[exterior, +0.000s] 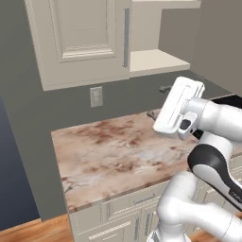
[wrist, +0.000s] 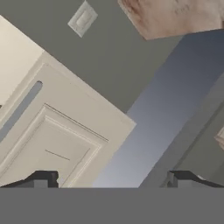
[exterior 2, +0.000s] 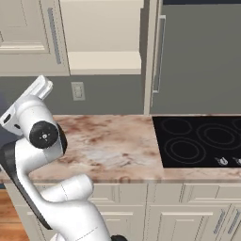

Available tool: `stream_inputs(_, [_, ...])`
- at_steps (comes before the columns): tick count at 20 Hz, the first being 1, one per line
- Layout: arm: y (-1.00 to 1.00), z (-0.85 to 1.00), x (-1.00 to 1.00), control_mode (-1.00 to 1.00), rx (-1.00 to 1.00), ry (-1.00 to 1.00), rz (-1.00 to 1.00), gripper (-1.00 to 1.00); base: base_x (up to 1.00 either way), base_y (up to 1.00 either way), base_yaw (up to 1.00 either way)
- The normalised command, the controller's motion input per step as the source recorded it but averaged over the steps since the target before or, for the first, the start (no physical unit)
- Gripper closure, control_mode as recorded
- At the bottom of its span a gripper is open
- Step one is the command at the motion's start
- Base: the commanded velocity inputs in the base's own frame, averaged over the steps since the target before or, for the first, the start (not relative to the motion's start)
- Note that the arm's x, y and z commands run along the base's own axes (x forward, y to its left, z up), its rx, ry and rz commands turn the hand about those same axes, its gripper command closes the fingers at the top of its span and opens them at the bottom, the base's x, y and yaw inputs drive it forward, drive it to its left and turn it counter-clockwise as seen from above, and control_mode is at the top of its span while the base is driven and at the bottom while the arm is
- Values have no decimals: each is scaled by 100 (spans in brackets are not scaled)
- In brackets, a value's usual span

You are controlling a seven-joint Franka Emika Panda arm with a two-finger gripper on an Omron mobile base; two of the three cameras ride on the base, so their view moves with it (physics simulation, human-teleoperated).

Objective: Pick the avocado and bread from the counter and place them on the plate. Then pick the jam from the cabinet and place it next to the plate. Lastly close the cabinet door.

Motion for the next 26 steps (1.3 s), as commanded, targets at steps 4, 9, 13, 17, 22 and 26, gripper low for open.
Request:
stream_inputs(4, [-75,0,-31,-100,12,-3,0,-100,0,0,0])
stream_inputs(9, [-88,0,-43,-100,10,-5,0,-100,0,0,0])
stream_inputs(13, [-79,0,-48,-100,7,-6,0,-100,0,0,0])
stream_inputs(17, [-66,0,-44,-100,1,-10,0,-100,0,0,0])
stream_inputs(22, [-63,-5,-30,-100,0,-10,0,-100,0,0,0])
stream_inputs(26, [-64,-21,-8,-100,0,-6,0,-100,0,0,0])
